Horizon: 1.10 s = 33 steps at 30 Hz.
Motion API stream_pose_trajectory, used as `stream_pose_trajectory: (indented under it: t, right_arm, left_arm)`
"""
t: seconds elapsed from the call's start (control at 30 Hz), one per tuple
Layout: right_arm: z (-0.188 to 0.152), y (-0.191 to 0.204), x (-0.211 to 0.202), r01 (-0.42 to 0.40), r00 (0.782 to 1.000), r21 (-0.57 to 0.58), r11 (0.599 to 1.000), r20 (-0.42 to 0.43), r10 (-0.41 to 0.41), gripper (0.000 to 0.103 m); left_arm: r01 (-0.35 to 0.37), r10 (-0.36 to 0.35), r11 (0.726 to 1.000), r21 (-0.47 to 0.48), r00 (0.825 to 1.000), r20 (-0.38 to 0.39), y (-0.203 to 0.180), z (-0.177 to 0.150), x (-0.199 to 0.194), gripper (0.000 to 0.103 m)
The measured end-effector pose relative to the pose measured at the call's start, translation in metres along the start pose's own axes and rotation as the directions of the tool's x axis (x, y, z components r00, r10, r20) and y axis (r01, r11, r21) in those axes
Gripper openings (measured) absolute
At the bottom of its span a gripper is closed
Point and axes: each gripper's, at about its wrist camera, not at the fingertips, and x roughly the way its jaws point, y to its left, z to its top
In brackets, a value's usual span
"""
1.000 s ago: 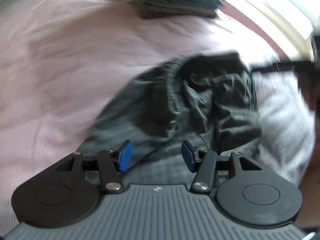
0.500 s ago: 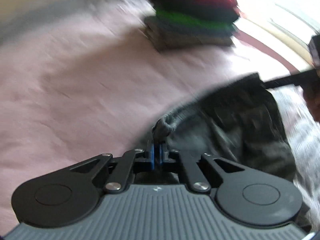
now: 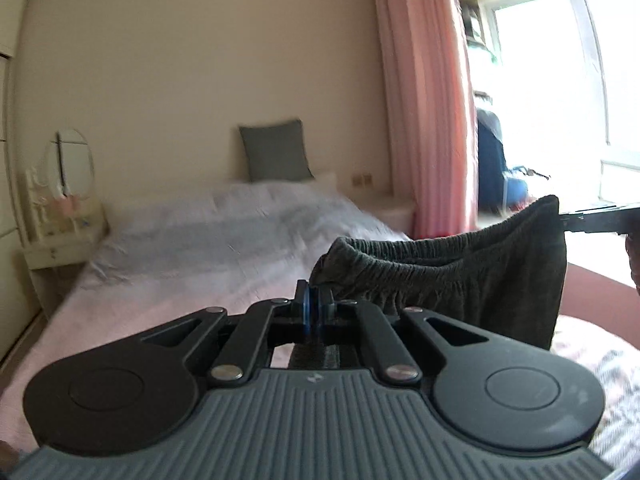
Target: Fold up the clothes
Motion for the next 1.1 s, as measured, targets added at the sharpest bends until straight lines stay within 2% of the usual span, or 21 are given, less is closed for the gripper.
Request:
stream_pose_trajectory:
  t: [0.13,0.33,0.5,0.67,0.77,0.83,0.9,1.0,1.07,1.1]
  right_arm:
    - [0.024,0.018,-0.026,-0.042,0.999,-0.061,0.997,0.028,0.043,0.006]
    - [0.025,0.04,-0.064,-0.098,0.995,-0.087,0.991,-0.015,0.097,0.006]
    - [0.019,0.061,-0.102,-0.145,0.984,-0.07,0.987,-0.116,0.136,0.007]
    - [0.032,0.072,-0.12,-0.213,0.957,-0.048,0.976,-0.209,0.199,0.007]
    - [0.039,0.063,-0.103,-0.219,0.946,0.021,0.976,-0.239,0.217,0.007]
    - [0.035,0.055,-0.071,-0.188,0.941,0.046,0.981,-0.277,0.193,0.007]
    - [0.019,0.038,-0.023,-0.162,0.92,0.082,0.983,-0.347,0.181,0.007]
    - [-0.015,0.01,0.054,-0.095,0.877,0.131,0.987,-0.458,0.145,0.007]
    - [-0.049,-0.011,0.115,-0.014,0.837,0.154,0.988,-0.539,0.096,0.009]
    - [-0.069,-0.021,0.145,0.066,0.815,0.117,0.991,-0.58,0.014,0.035]
  left_arm:
    - [-0.028,0.03,0.999,-0.041,0.998,0.05,-0.004,0.014,-0.04,0.002]
    - [-0.067,0.074,0.993,-0.1,0.996,0.059,-0.018,0.014,-0.099,0.002]
    - [-0.075,0.074,0.981,-0.179,0.997,-0.013,-0.024,0.017,-0.151,0.002]
    - [-0.052,0.037,0.991,-0.126,0.992,-0.122,-0.021,0.041,-0.177,0.002]
    - [-0.015,-0.008,0.988,-0.156,0.989,-0.146,-0.003,0.047,-0.15,0.002]
    - [0.01,-0.041,0.983,-0.183,0.986,-0.162,0.013,0.04,-0.116,0.001]
    - [0.01,-0.064,0.971,-0.239,0.974,-0.219,0.034,0.019,-0.069,0.0]
    - [-0.017,-0.108,0.941,-0.339,0.932,-0.346,0.068,-0.031,0.023,0.001]
    - [-0.044,-0.113,0.94,-0.339,0.896,-0.429,0.088,-0.073,0.089,0.001]
    - [-0.077,-0.083,0.947,-0.312,0.879,-0.469,0.095,-0.096,0.12,0.007]
